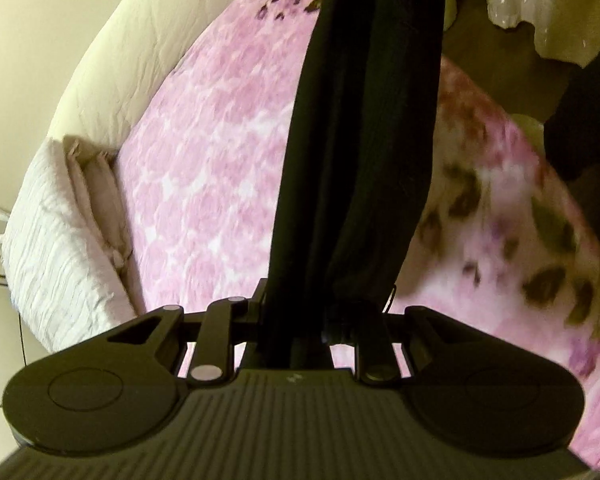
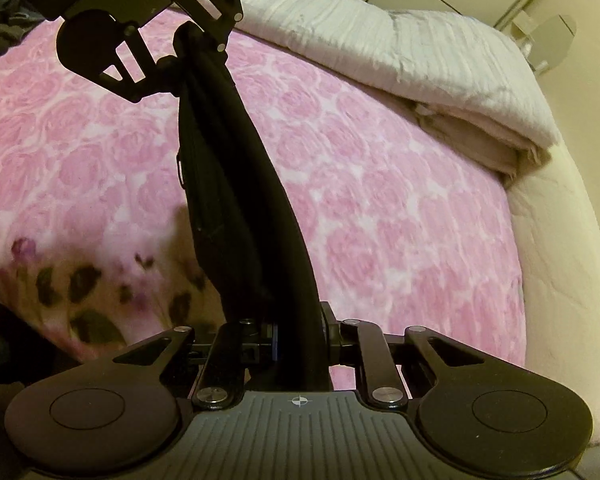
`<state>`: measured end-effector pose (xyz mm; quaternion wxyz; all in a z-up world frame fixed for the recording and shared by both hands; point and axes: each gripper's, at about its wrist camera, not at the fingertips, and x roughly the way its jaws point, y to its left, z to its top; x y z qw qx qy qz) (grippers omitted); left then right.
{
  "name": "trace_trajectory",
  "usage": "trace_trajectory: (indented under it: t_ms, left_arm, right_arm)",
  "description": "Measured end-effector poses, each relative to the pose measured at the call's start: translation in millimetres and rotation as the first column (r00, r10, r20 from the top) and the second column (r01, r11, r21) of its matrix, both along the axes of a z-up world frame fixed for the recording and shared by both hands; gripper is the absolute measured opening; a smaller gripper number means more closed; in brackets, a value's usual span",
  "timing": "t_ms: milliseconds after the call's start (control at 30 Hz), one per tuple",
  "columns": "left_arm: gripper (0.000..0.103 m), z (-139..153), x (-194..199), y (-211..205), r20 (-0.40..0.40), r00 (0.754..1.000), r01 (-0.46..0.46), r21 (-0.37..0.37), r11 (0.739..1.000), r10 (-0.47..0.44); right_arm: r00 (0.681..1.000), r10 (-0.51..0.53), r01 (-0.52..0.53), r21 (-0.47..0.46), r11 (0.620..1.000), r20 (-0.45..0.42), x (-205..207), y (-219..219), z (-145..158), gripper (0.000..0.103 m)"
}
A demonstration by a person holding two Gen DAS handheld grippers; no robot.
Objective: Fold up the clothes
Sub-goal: 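Grasp the folded bundle edge with both grippers and lift it up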
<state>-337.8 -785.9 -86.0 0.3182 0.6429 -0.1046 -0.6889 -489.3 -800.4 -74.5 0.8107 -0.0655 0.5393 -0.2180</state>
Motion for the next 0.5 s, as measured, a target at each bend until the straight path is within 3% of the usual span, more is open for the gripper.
trace_trajectory:
  t_ms: [300,500]
  left_arm:
    - [0.019,9,-135,-62,-0.058,0.998,-0.023,0.042,0.999,0.026]
    - [0.019,24,-180,-115,-0.102,0.995,0.014,0.002,1.0,-0.014]
  right_arm:
    - [1.0,0.005,-0.005,-0.018,1.0,-0.028,-131,-61,13,0.017]
    - [0.998,-0.012,0.007,-0.064,0.998,-0.069,-192,-98,27,0.017]
